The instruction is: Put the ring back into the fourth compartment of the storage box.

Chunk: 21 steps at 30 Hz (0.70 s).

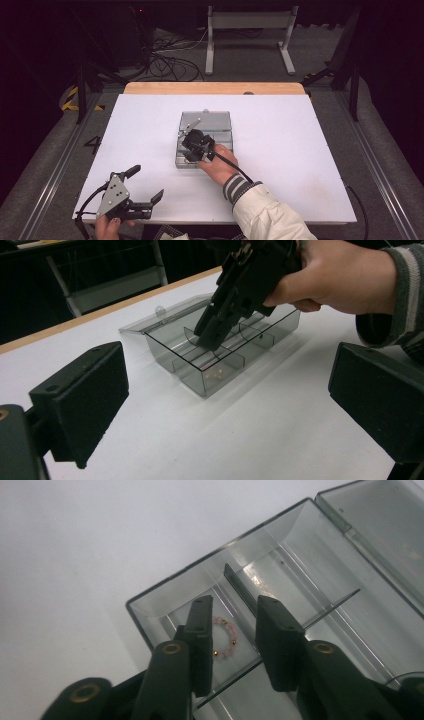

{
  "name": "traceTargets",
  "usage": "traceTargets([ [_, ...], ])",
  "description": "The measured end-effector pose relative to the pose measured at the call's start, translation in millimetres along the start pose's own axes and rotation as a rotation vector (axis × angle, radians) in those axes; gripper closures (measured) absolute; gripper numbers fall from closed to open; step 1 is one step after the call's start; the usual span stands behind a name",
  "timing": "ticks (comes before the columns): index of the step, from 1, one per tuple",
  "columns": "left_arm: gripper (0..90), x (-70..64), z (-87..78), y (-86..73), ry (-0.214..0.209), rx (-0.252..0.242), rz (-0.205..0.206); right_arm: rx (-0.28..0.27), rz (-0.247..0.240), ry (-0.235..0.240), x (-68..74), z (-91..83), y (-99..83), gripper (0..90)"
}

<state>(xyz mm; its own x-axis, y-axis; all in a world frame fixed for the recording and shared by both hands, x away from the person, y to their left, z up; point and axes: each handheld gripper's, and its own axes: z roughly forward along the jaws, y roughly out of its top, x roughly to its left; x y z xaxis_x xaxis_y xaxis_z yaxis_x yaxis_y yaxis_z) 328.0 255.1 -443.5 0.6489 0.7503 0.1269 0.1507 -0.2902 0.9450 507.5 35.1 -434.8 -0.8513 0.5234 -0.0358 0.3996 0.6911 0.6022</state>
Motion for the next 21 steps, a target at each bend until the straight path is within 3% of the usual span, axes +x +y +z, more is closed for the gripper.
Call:
traceTargets([
  [12, 3.2, -0.1, 0.6, -0.1, -0.001, 0.002, -0.002, -0.106, -0.008, 0.021, 2.7, -33.6, -1.1, 56.2],
  [17, 3.2, -0.1, 0.3, -0.2, 0.0, 0.002, -0.005, -0.144, -0.024, 0.074, 3.1, -43.4, -4.0, 47.3],
  [21, 3.2, 0.2, 0.3, -0.1, 0.0, 0.0, -0.002, -0.171, -0.046, 0.074, 4.5, -50.5, -6.3, 44.0],
])
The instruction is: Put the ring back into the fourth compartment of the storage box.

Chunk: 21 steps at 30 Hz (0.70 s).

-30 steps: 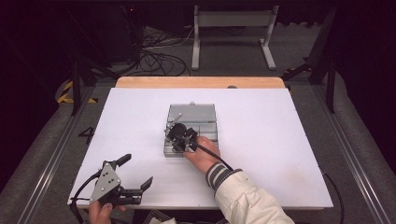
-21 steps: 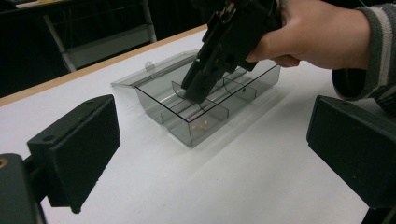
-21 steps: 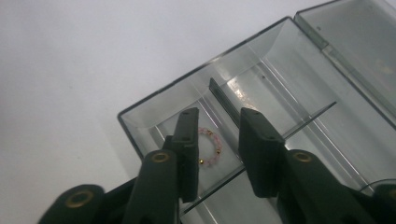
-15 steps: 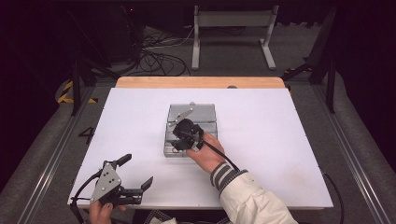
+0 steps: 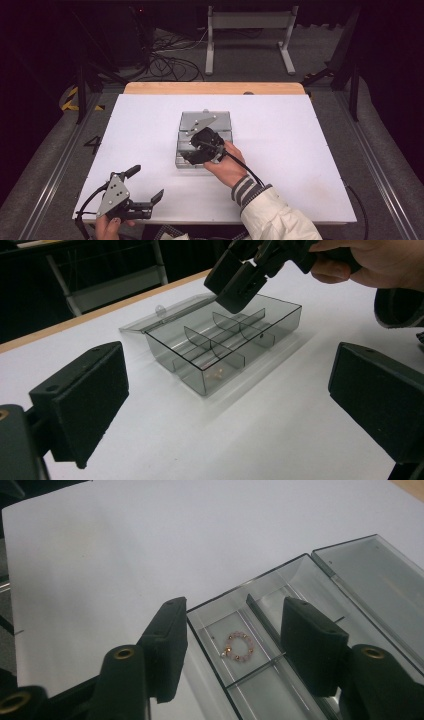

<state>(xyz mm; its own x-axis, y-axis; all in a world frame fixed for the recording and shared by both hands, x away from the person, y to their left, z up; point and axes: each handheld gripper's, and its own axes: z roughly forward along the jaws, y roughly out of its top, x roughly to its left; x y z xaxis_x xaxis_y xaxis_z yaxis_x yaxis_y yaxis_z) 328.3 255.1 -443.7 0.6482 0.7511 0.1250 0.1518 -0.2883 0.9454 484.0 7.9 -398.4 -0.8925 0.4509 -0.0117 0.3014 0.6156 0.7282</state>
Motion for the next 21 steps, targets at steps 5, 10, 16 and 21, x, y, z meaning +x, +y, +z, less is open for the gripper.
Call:
traceTargets([
  [5, 3.2, -0.4, 0.2, 0.0, 0.0, 0.002, -0.001, -0.011, -0.014, -0.001, 1.3, -6.4, -1.5, 42.0],
  [10, 3.2, 0.0, 0.0, 0.1, 0.001, 0.006, 0.007, -0.01, -0.016, -0.002, 1.9, -11.1, -2.9, 37.2],
  [16, 3.2, -0.3, 0.4, 0.0, -0.003, 0.007, 0.006, -0.01, -0.033, 0.004, 3.9, -19.4, -4.4, 28.0],
  [21, 3.2, -0.3, 0.4, 0.0, 0.0, 0.007, 0.006, -0.033, -0.045, 0.017, 5.1, -26.2, -5.8, 21.2],
])
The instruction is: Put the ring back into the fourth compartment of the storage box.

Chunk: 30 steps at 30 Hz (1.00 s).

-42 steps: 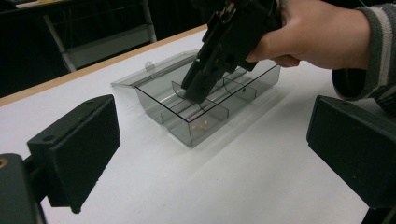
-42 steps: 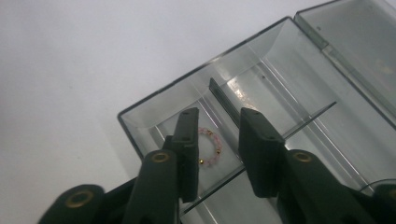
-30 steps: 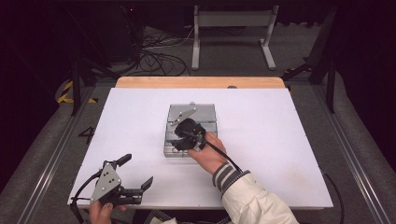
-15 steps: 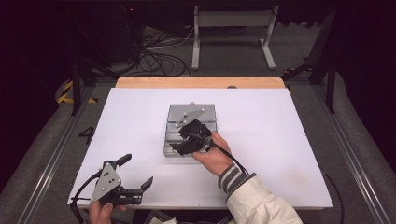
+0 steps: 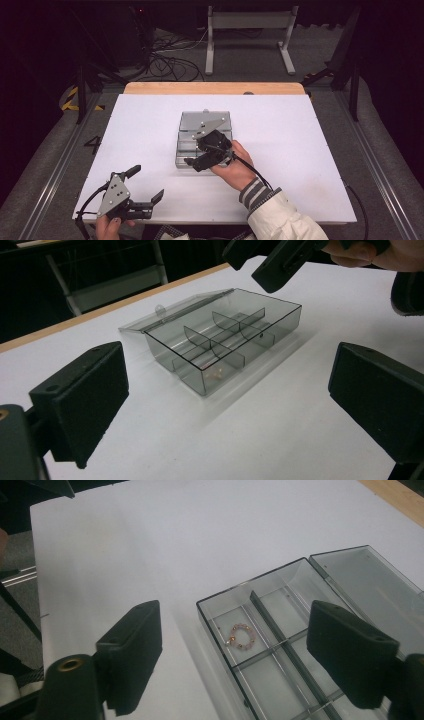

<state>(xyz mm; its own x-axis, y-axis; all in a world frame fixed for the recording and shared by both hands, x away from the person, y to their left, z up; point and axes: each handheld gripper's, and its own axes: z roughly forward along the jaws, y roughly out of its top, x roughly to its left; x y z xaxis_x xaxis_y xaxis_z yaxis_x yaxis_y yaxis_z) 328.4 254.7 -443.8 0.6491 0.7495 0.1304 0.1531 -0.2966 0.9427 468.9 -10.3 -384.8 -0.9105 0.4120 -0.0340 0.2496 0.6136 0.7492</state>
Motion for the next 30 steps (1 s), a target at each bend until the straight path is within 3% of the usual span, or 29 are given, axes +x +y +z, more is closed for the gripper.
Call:
traceTargets([
  [13, 3.2, -0.4, 1.0, -0.4, 0.001, 0.001, -0.003, -0.075, 0.029, -0.018, -6.2, -42.0, -18.3, 5.3],
  [30, 3.2, -0.6, 1.4, -0.5, 0.007, 0.003, 0.0, -0.17, 0.06, -0.063, -20.0, -80.1, -66.0, 1.0],
])
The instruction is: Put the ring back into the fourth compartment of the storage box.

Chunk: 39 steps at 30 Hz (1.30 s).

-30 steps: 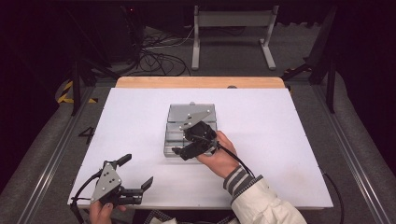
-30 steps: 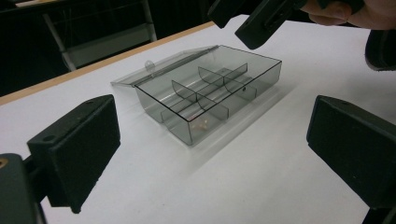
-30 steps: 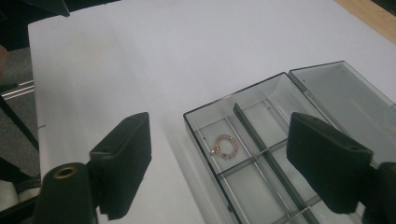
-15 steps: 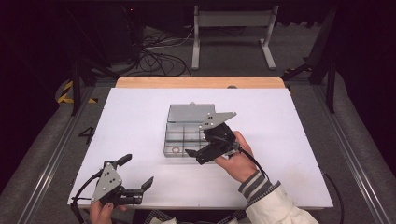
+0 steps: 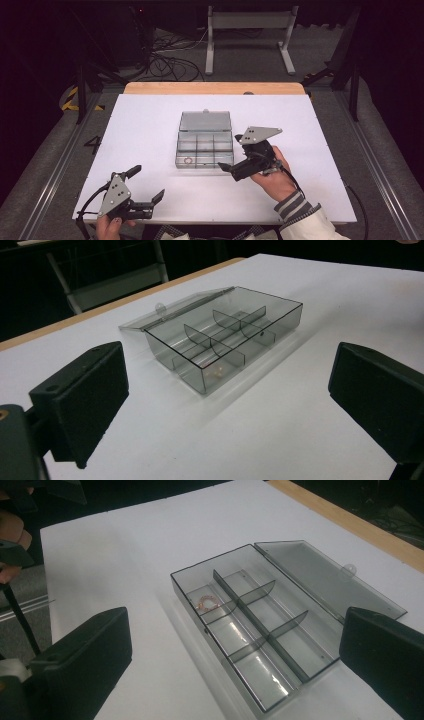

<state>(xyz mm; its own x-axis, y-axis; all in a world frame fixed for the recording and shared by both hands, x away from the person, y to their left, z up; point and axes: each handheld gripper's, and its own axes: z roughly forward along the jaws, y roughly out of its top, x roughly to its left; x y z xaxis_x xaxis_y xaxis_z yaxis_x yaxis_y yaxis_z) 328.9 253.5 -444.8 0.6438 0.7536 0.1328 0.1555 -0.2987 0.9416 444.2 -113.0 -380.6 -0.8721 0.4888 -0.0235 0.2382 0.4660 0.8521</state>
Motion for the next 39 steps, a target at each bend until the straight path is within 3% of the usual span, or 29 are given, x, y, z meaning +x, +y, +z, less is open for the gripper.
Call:
traceTargets([
  [14, 3.1, -1.2, -0.6, 0.1, -0.013, -0.004, 0.004, -0.068, 0.045, -0.031, -9.2, -23.4, -40.7, 0.9],
  [27, 3.1, -1.6, -0.5, -0.1, -0.018, -0.003, -0.003, -0.047, 0.053, -0.051, -14.0, -28.5, -75.5, 0.4],
  [39, 3.1, -1.3, 0.1, 0.0, -0.013, 0.001, 0.004, -0.018, 0.093, -0.073, -18.6, -32.1, -105.9, 0.4],
])
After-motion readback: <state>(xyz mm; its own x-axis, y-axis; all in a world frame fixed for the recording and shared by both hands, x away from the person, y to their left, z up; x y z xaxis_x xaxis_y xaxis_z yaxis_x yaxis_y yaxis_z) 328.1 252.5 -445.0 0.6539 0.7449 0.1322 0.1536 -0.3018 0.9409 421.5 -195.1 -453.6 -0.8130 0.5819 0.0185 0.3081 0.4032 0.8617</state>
